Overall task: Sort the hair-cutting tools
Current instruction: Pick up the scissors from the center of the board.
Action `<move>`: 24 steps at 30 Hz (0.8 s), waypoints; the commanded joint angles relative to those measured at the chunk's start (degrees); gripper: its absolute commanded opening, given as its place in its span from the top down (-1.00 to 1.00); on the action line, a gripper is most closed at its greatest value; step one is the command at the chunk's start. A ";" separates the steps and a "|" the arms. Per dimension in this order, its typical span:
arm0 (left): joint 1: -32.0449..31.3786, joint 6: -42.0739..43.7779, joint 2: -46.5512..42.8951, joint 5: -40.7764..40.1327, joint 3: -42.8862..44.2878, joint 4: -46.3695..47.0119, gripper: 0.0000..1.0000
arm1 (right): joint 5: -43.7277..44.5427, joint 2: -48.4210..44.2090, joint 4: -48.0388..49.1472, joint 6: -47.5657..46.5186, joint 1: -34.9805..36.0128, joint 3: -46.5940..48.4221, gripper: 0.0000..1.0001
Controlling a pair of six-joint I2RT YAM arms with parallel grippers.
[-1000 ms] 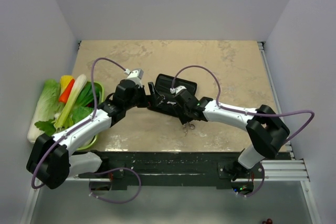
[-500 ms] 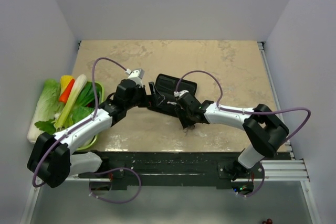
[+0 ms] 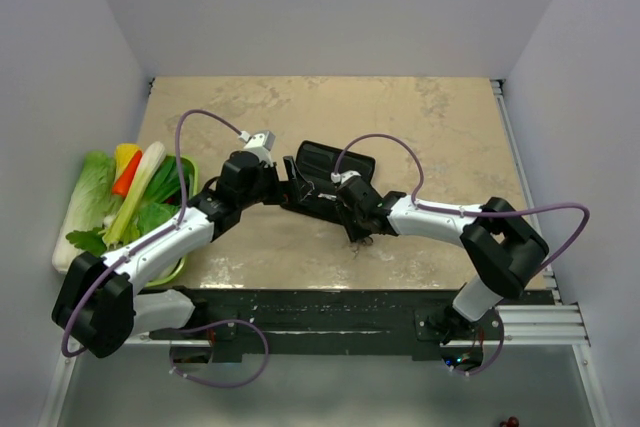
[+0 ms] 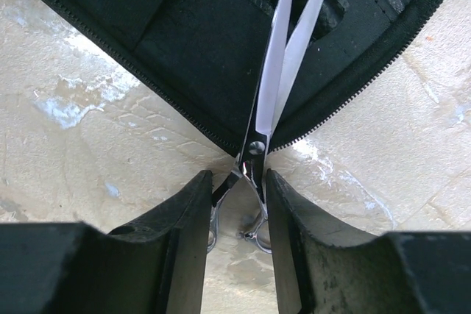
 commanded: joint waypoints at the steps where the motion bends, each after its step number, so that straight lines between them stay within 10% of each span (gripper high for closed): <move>1: -0.40 -0.71 0.12 0.13 -0.63 3.52 -0.99 | -0.02 0.04 -1.93 2.18 -0.16 -1.22 0.27; 24: -0.40 1.21 5.38 0.13 3.85 2.30 -0.99 | 2.71 -7.00 -14.92 -3.69 1.33 6.49 0.60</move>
